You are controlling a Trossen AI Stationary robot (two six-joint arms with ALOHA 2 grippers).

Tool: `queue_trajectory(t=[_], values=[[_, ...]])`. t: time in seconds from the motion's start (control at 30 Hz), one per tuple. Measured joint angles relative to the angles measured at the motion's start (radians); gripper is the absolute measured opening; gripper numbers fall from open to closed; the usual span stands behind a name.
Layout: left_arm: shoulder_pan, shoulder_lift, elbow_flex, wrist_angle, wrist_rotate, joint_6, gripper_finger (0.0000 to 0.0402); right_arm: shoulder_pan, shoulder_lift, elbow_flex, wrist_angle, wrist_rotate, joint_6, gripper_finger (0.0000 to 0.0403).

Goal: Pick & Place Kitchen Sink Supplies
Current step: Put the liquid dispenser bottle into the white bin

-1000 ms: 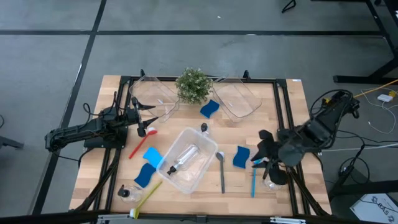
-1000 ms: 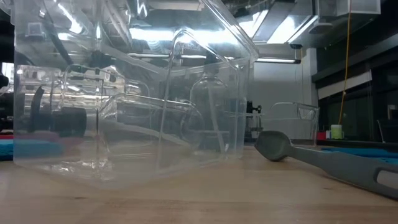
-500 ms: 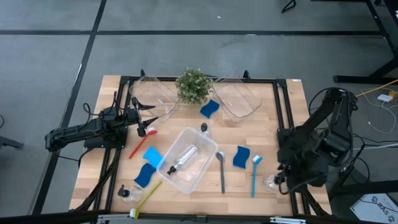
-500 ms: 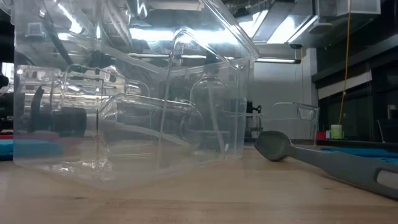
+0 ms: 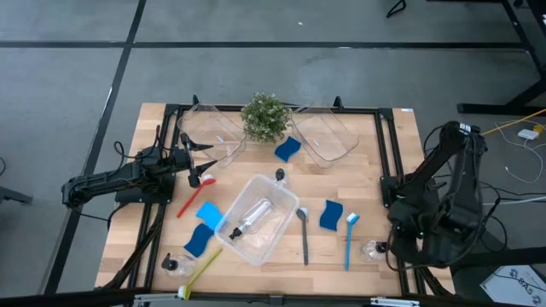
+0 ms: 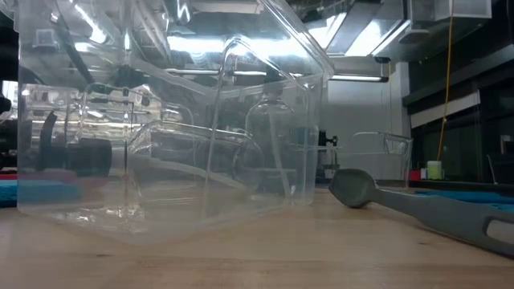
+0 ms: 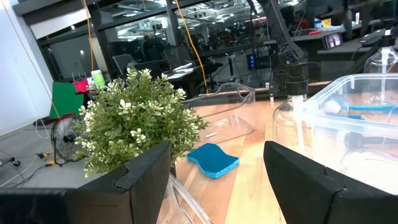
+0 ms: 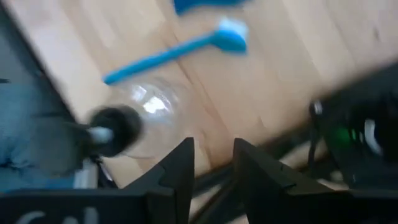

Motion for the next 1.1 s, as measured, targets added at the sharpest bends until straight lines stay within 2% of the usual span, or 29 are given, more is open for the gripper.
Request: queue_trajectory(t=[0.23,0.37,0.53,0.77,0.9,1.1], values=[[0.000,0.000,0.000,0.000,0.000,0.000,0.0251,-0.001,0.004,-0.126,0.040,-0.170,0.118,0.0114],[0.000,0.000,0.000,0.000,0.000,0.000,0.0251,-0.001,0.003,-0.154,0.108,-0.167,0.114,0.0136],[0.000,0.000,0.000,0.000,0.000,0.000,0.0251,-0.001,0.003,-0.128,0.103,-0.164,0.046,0.0187],[0.000,0.000,0.000,0.000,0.000,0.000,0.0251,0.000,-0.020,-0.027,0.028,-0.083,-0.019,0.0241],[0.000,0.000,0.000,0.000,0.000,0.000,0.0251,0.022,-0.023,0.040,0.008,-0.012,-0.022,0.0245],[0.000,0.000,0.000,0.000,0.000,0.000,0.0251,0.125,-0.009,0.042,0.159,0.091,-0.024,0.0239]])
